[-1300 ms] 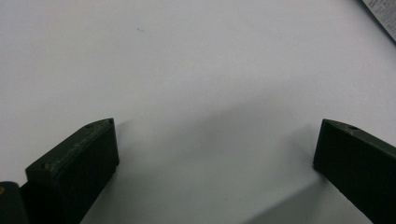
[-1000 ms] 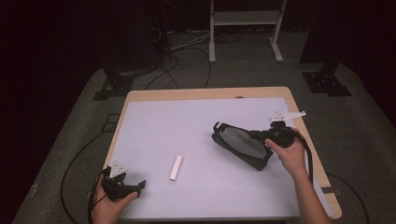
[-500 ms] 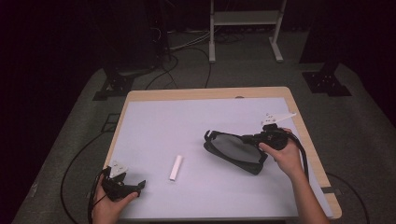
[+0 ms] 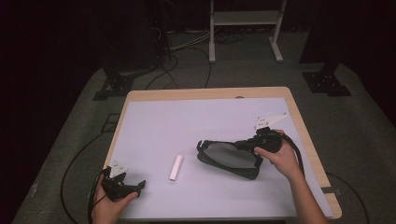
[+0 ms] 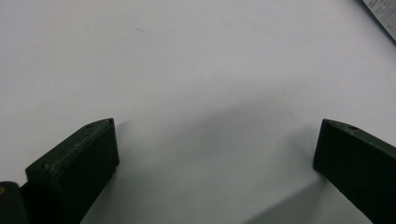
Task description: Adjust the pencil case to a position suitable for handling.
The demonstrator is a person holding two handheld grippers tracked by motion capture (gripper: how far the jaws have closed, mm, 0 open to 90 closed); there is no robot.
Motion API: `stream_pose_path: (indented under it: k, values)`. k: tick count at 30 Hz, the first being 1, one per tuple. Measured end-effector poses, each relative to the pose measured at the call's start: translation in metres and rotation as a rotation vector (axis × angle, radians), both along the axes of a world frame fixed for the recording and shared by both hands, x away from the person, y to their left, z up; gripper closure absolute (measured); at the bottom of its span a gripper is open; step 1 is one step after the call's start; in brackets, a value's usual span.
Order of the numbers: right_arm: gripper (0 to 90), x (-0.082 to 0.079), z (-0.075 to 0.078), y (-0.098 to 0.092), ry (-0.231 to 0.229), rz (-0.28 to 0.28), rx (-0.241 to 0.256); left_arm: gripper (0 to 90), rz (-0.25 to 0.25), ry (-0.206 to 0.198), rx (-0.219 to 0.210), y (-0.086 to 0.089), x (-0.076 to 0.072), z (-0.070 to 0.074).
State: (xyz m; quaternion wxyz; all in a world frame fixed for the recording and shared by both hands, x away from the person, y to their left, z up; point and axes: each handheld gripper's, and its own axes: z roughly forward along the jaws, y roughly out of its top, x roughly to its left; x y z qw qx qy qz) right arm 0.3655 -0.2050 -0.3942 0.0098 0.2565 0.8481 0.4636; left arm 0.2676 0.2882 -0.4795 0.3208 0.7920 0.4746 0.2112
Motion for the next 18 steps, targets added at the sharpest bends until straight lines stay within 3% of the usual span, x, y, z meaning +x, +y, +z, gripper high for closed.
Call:
stream_pose_path:
  k: [5,18]
  values:
    - [88.6,-0.001,-0.002,0.011,0.016,0.063,-0.018,0.0,0.000,0.000,0.000,0.000,0.000,0.000]
    - [88.5,-0.002,-0.008,0.029,0.056,0.154,-0.040,0.0,0.000,0.000,0.000,0.000,0.000,0.000]
